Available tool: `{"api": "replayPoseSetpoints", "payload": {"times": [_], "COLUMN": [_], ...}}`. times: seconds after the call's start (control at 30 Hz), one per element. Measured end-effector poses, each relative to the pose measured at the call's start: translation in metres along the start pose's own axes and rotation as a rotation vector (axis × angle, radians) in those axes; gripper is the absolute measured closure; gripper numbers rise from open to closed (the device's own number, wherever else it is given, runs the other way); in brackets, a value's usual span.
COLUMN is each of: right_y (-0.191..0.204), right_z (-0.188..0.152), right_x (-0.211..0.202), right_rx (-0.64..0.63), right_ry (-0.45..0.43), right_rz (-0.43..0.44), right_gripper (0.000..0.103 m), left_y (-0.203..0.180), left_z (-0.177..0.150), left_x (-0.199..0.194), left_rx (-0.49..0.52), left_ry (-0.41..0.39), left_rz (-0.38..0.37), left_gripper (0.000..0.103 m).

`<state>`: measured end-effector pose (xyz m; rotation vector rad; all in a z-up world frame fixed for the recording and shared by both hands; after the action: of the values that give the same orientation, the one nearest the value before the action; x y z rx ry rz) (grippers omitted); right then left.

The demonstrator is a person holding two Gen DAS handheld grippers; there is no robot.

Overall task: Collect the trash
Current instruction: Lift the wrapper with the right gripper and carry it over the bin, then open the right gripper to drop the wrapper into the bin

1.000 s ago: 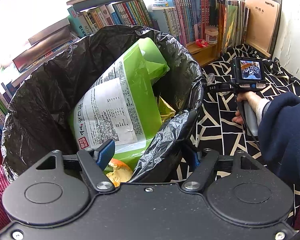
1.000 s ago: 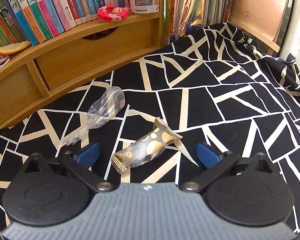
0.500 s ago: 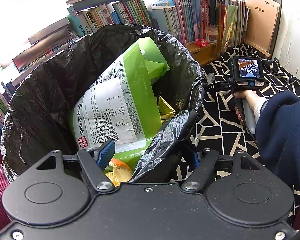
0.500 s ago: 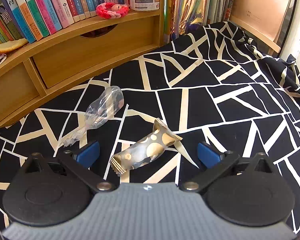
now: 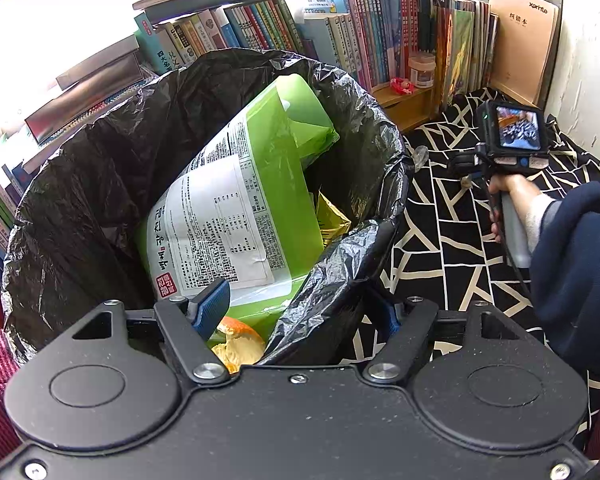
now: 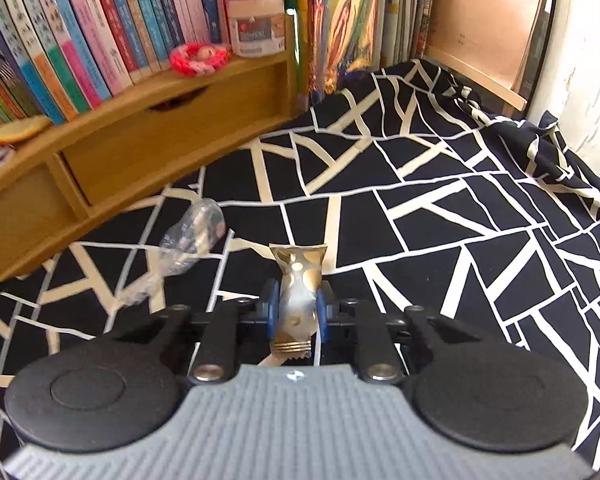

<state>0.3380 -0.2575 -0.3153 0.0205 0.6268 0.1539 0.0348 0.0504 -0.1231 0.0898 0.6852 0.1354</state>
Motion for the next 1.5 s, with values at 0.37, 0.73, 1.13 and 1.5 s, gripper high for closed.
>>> {"api": "replayPoseSetpoints", "payload": {"times": [0.37,0.73,1.13,1.5], "right_y": [0.013,0.068,0.140,0.161], "right_z": [0.054,0.094,0.088,0.056], "right_x": [-0.071,-0.190,-0.298,-0.302], "right_rx": [-0.013,-0.054,-0.170,-0.214], "right_ry": [-0.069,-0.229,-0.338,-0.256], "right_rz": [0.149,0.477,0.966,1.058], "right_gripper": [0.082,0.082,0.078,0.074], "left_y": [0.000,0.000,0.000,0.000], "left_z": [-0.001,-0.001,-0.002,-0.002], "left_x": [0.000,0.000,0.000,0.000], "left_rx": [-0.003,-0.002,0.000,0.000], "left_ry": [0.002,0.002,0.001,0.002], "left_rz": [-0.001,-0.002,-0.003,-0.003], "left_gripper": [0.032,0.032,0.032,0.032]}}
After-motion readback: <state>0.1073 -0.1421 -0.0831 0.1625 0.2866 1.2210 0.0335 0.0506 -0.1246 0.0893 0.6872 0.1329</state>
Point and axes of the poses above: each gripper's, at about its wrist camera, not at the fingertips, and x roughly the way its jaws point, y to its left, z to its top, the point moved 6 cm from there along x, roughly the way its jaws point, and after that the axes turned 10 degrees about -y, right-handed, at the moved point
